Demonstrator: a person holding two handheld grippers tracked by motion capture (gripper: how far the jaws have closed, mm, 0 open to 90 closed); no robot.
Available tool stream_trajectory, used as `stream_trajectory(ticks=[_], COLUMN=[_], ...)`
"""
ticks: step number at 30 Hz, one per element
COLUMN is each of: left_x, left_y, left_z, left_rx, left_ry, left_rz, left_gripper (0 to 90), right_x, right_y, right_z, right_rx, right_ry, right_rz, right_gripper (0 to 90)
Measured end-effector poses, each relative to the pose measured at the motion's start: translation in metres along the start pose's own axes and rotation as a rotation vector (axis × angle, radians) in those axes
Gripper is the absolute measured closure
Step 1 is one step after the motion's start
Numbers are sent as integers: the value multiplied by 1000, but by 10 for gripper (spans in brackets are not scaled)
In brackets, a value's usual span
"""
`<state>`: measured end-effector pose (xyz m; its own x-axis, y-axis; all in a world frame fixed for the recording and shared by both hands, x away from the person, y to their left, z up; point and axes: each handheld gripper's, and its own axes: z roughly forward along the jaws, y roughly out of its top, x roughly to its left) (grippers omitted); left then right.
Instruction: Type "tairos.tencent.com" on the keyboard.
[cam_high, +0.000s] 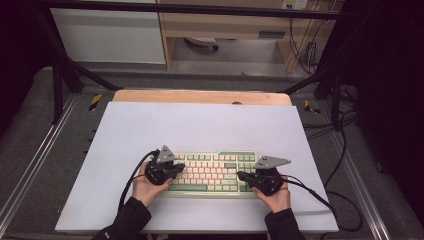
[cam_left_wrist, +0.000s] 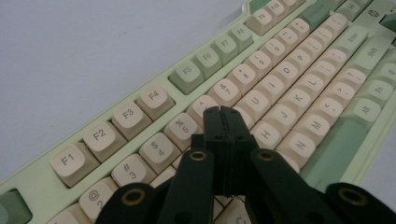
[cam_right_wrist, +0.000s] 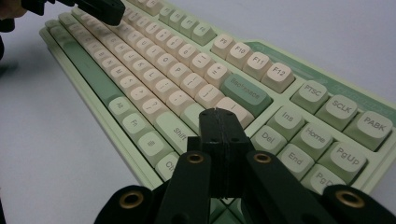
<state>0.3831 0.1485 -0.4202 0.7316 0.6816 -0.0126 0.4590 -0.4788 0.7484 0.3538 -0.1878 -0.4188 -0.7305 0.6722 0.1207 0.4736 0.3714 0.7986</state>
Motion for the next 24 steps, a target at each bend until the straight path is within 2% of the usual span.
stream_trajectory(ticks=[16, 24], left_x=[-3, -2], left_y=[-2, -2], left_z=[8, -6], left_rx=[19, -17], left_ry=[2, -9], left_rz=[21, 20], left_gripper=[900, 900], right_x=[0, 0], right_y=[0, 0], right_z=[-1, -1], right_rx=[-3, -3], right_ry=[-1, 2], right_rz=[-3, -5], right_gripper=[900, 900])
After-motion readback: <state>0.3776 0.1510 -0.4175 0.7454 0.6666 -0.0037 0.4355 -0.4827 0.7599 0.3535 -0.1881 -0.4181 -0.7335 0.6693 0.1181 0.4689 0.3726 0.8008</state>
